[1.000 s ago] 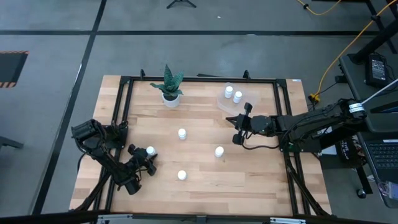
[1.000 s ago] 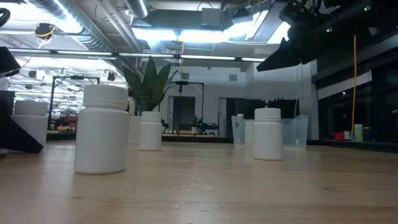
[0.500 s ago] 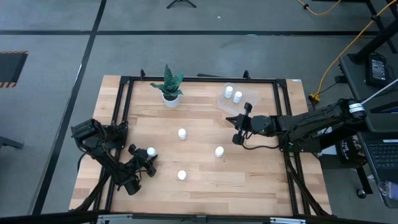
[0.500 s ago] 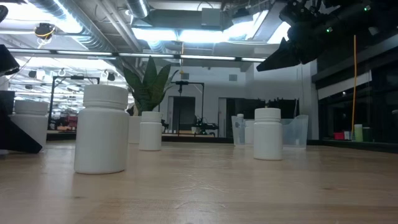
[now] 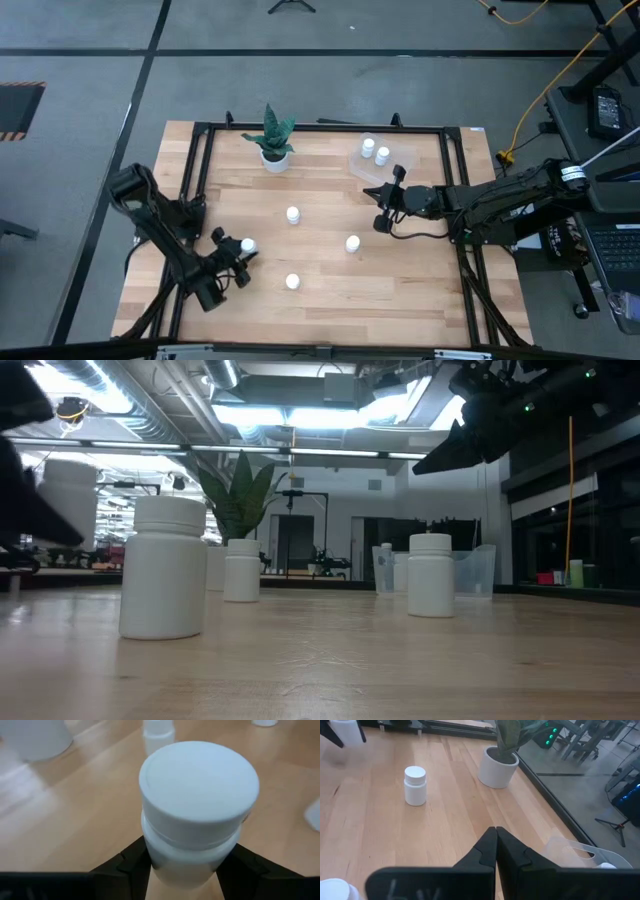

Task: Pick and place pill bottles into a basket
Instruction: Put the white pill bottle into the transparent bin

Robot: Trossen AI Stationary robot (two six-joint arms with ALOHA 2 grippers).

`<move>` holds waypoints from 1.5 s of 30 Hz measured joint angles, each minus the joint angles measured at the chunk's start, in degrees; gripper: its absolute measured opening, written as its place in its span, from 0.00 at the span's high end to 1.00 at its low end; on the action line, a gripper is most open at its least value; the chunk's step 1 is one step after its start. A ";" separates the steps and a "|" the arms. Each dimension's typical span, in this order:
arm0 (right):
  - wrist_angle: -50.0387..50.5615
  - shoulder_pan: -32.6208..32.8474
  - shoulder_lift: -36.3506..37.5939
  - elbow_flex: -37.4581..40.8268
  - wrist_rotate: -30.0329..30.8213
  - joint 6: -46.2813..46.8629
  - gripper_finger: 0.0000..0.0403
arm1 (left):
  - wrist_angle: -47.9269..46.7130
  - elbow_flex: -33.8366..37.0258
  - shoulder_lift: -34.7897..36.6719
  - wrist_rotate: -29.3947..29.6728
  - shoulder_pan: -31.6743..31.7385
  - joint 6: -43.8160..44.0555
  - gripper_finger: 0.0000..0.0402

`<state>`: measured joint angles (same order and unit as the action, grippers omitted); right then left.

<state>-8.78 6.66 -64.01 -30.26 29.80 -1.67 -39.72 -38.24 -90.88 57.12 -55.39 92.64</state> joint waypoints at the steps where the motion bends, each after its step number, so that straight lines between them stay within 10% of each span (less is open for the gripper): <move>1: 0.00 0.00 0.00 0.00 0.00 0.02 0.98 | 0.91 0.00 1.24 -0.05 0.47 -2.75 0.57; 15: -0.02 -0.28 0.00 0.00 -2.97 -0.39 0.98 | 14.42 -0.02 19.71 -3.76 7.40 -39.25 0.57; 45: 0.02 -0.50 0.00 0.00 -3.04 -0.04 0.98 | 33.14 -0.07 26.22 -47.15 45.97 -88.87 0.56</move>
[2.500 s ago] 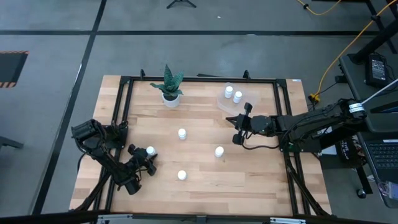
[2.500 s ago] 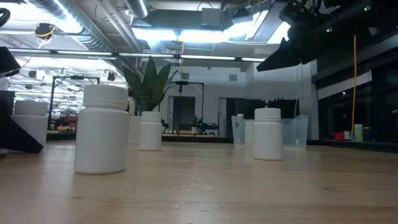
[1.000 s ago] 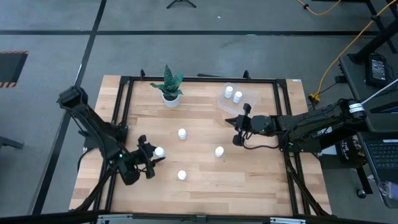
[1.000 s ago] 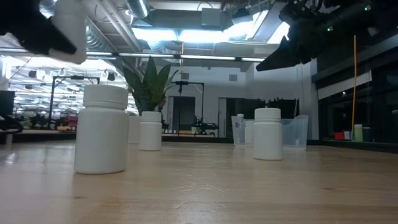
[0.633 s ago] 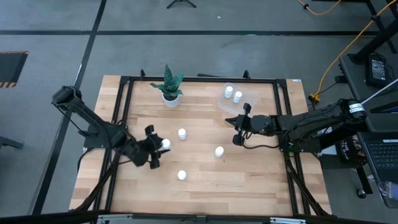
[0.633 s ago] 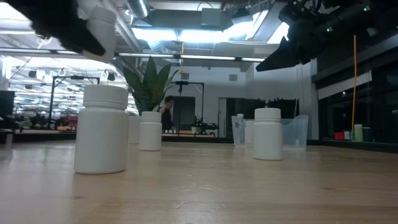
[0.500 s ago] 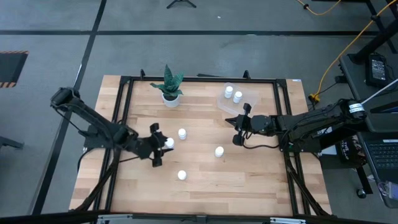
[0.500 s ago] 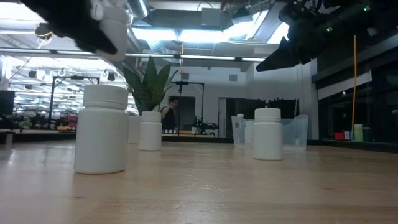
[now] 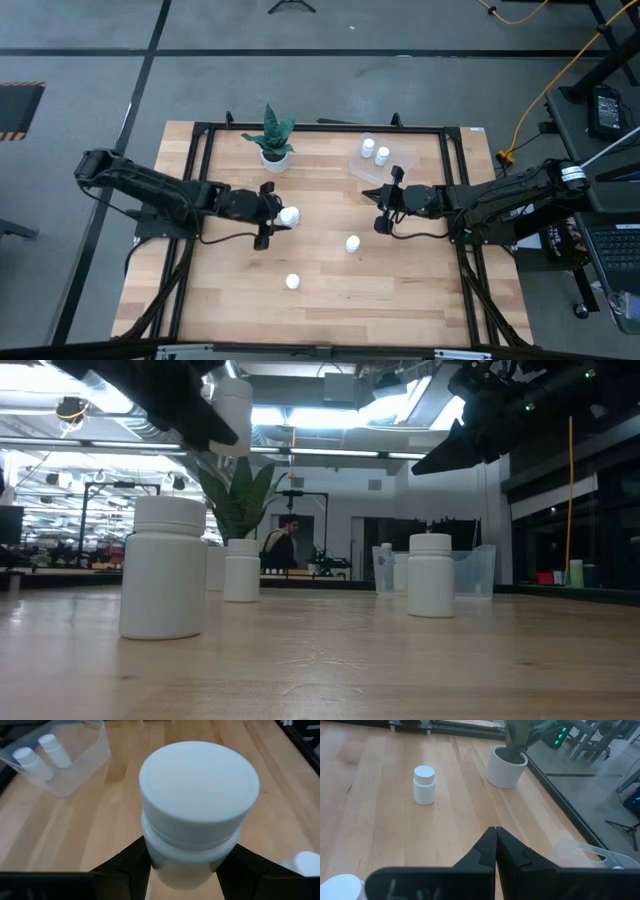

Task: Pick and place pill bottles into a basket
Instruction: Put the white pill bottle into the transparent bin

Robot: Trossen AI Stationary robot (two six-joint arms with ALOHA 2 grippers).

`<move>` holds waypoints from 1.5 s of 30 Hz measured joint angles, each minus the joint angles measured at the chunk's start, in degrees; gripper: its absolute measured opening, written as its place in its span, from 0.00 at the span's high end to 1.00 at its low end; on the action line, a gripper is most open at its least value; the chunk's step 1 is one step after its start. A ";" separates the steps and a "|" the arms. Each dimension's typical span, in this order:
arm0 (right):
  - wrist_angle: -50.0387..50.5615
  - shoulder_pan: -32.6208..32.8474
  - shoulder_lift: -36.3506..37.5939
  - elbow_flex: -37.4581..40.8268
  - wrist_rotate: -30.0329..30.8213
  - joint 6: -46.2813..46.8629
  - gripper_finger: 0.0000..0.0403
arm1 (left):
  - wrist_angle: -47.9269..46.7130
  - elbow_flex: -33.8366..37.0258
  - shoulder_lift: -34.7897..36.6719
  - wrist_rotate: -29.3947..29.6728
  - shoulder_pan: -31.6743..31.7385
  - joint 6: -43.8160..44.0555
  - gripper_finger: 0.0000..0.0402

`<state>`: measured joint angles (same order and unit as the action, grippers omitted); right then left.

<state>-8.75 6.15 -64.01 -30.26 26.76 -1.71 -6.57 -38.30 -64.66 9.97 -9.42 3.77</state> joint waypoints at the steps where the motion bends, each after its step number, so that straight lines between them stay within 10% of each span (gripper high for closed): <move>1: 0.00 0.00 0.00 0.00 0.00 0.02 0.98 | 0.27 0.00 0.00 -0.59 0.73 -1.03 0.56; 19: -7.76 0.00 0.00 0.04 -4.61 -5.47 0.96 | 4.58 0.00 -1.90 -4.54 10.82 -9.85 0.56; 45: -13.30 -0.90 -12.41 -9.15 -9.12 -3.30 0.44 | 11.82 -5.94 -14.36 -13.74 16.79 -13.58 0.56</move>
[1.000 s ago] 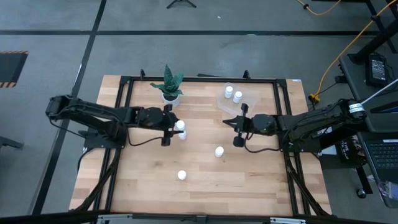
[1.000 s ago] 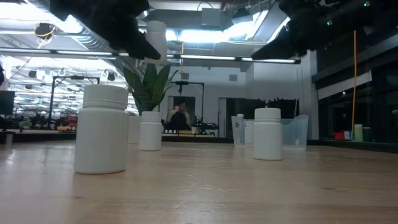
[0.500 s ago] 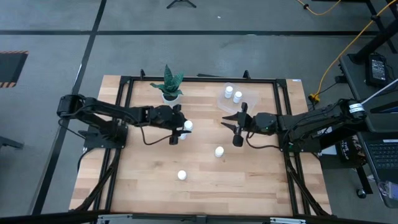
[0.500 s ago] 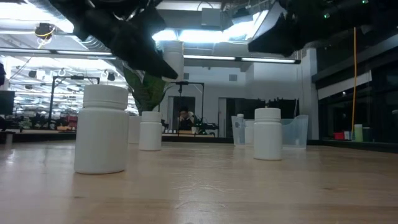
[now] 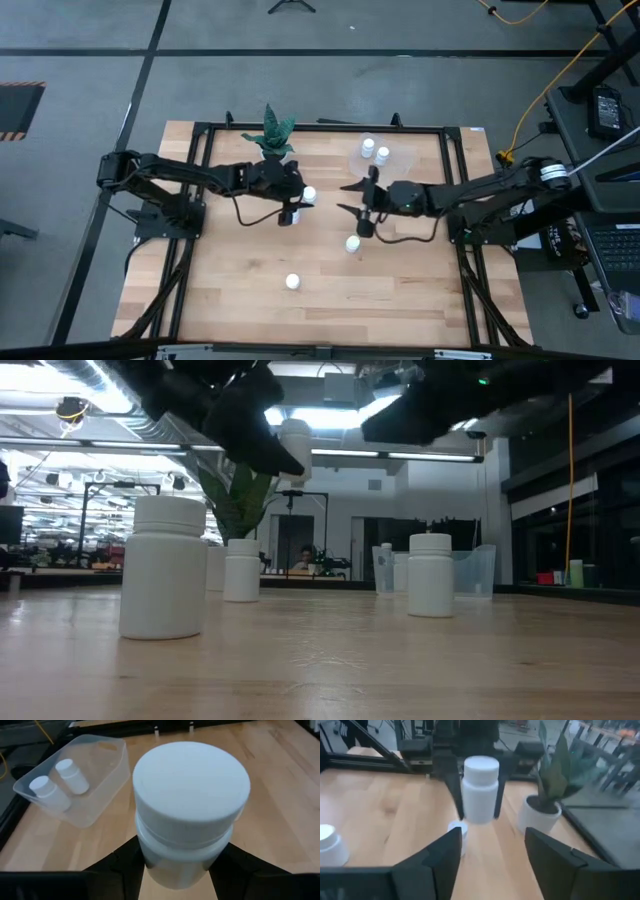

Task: Pick and place pill bottles into a basket
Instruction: Put the white pill bottle into the transparent bin

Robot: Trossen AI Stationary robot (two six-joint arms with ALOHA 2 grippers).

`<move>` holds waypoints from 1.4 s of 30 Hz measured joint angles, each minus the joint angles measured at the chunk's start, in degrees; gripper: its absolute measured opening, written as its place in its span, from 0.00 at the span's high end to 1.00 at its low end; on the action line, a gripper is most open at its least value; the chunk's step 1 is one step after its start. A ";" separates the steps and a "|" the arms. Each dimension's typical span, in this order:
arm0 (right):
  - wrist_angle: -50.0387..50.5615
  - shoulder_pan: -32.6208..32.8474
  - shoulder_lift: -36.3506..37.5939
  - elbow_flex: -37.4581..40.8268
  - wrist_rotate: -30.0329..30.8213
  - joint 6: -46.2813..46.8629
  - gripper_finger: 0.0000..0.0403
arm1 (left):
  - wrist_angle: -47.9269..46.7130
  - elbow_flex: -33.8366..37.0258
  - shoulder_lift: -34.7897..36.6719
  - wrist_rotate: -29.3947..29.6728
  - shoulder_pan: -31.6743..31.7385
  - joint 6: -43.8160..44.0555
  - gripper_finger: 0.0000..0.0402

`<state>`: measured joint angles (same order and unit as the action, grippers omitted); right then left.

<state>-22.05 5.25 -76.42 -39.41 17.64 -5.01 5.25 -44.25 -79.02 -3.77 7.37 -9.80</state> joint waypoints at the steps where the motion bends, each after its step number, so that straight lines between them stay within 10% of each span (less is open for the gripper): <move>1: 0.31 -0.19 -0.80 -1.34 -0.16 -0.52 0.43 | -0.21 -0.26 0.00 -0.40 0.00 0.00 0.56; 19: 11.92 -4.76 -7.10 -14.95 -12.64 2.00 0.40 | -0.72 -1.99 -0.57 -0.21 -0.02 -1.51 0.56; 42: 16.64 -5.53 -10.74 -20.00 -12.79 1.60 0.40 | -4.17 -9.07 -5.38 -0.56 -0.15 -6.43 0.56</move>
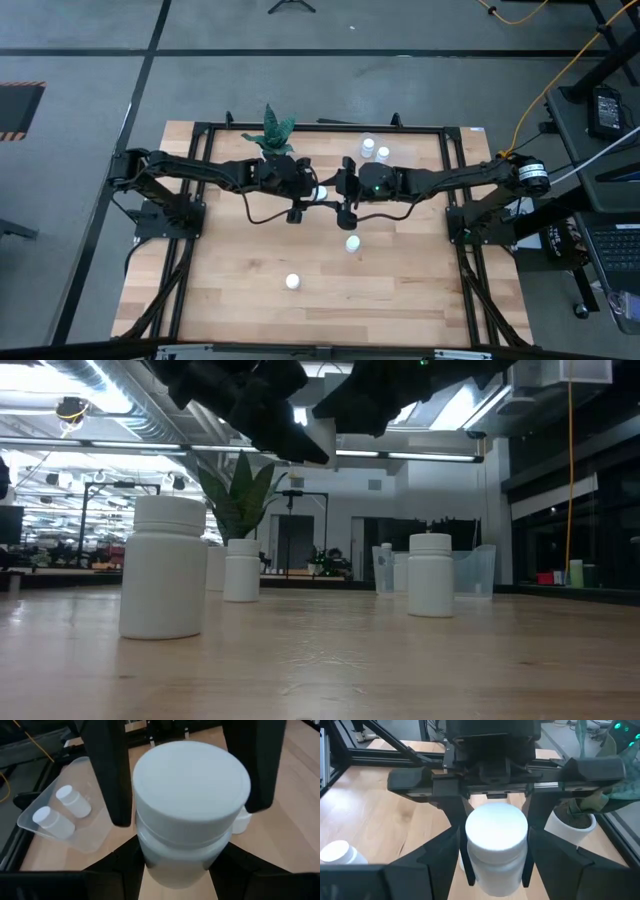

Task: Pick and place pill bottles into a basket
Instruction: Put the white pill bottle into the transparent bin

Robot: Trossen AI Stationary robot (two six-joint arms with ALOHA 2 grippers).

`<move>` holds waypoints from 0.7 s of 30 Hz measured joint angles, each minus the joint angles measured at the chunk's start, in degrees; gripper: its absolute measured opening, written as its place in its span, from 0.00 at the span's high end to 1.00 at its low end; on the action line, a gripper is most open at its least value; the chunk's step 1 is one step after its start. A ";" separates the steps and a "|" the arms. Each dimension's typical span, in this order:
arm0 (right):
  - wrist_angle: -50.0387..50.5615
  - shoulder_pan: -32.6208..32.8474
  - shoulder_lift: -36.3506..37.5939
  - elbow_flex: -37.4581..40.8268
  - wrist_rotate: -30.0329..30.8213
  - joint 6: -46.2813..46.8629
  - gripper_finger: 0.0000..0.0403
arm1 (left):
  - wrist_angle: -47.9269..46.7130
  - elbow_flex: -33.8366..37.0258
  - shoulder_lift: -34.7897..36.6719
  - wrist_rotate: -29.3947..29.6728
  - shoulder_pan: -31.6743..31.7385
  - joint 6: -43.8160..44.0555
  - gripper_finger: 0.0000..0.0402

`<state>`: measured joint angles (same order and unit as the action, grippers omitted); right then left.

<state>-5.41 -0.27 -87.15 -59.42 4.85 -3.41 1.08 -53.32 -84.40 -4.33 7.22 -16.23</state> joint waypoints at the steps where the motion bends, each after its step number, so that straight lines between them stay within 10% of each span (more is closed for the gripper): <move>1: 0.00 0.00 0.00 0.00 0.00 -0.15 0.40 | 0.07 0.00 0.00 -0.31 0.00 0.13 0.56; 21: -0.10 0.02 0.02 0.04 0.29 -3.89 0.61 | 0.90 0.01 -0.39 -1.04 -0.11 0.50 0.56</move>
<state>-5.51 -0.25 -87.13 -59.37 5.14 -7.30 1.98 -53.31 -84.79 -5.37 7.11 -15.73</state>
